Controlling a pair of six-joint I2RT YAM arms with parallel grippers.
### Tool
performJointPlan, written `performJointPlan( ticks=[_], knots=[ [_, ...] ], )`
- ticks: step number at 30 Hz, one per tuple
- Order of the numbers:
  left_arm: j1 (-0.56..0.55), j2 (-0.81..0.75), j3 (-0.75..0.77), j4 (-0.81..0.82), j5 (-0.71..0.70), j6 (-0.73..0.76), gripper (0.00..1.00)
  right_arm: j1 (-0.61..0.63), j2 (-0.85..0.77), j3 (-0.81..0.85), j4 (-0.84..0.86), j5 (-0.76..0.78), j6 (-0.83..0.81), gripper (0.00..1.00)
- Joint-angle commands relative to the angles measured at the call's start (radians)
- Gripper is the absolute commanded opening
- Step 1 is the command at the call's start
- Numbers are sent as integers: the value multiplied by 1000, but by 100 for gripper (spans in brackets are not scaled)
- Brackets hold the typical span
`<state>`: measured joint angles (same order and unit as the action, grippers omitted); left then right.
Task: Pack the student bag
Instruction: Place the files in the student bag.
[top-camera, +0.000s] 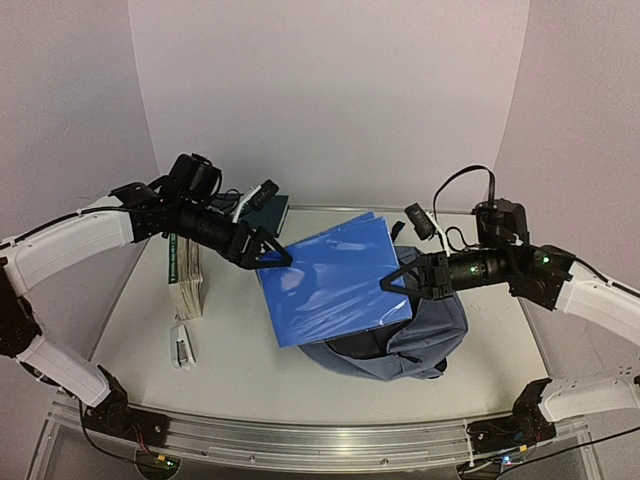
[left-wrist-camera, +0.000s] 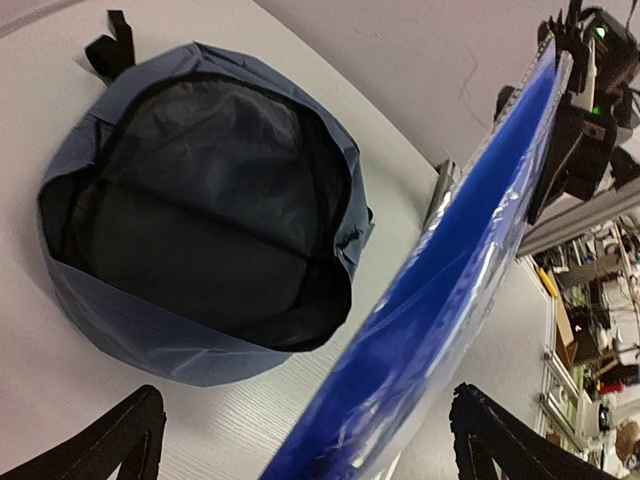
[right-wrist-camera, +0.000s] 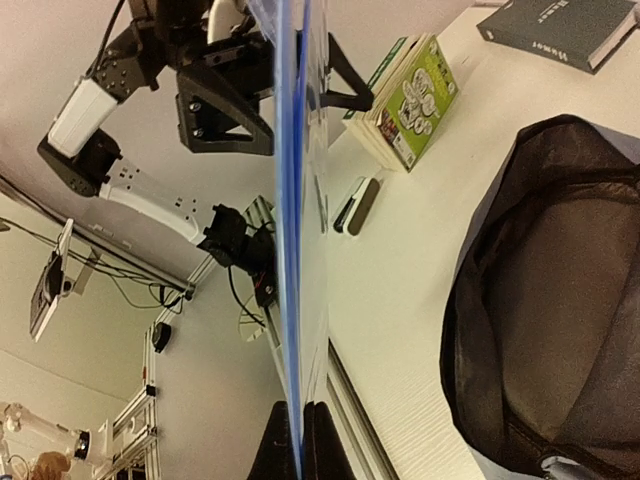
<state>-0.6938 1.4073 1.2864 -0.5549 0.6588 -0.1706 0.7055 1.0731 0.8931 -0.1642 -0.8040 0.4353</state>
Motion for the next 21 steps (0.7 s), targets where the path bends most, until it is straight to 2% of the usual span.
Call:
performJointPlan(
  ticks=[1, 6, 14, 16, 19, 21],
  knots=[
    [-22, 39, 88, -26, 131, 104, 100, 0, 28, 43, -72, -130, -71, 0],
    [-47, 85, 123, -52, 239, 126, 100, 0, 48, 46, -87, -169, -99, 0],
    [-119, 147, 163, -110, 222, 151, 100, 0, 84, 47, -94, -249, -127, 0],
    [-126, 159, 168, -112, 230, 149, 97, 0, 85, 46, -99, -248, -131, 0],
    [-132, 188, 192, -138, 263, 152, 83, 0, 85, 43, -103, -241, -135, 0],
    [-136, 208, 214, -166, 281, 160, 62, 0, 84, 44, -106, -205, -131, 0]
  ],
)
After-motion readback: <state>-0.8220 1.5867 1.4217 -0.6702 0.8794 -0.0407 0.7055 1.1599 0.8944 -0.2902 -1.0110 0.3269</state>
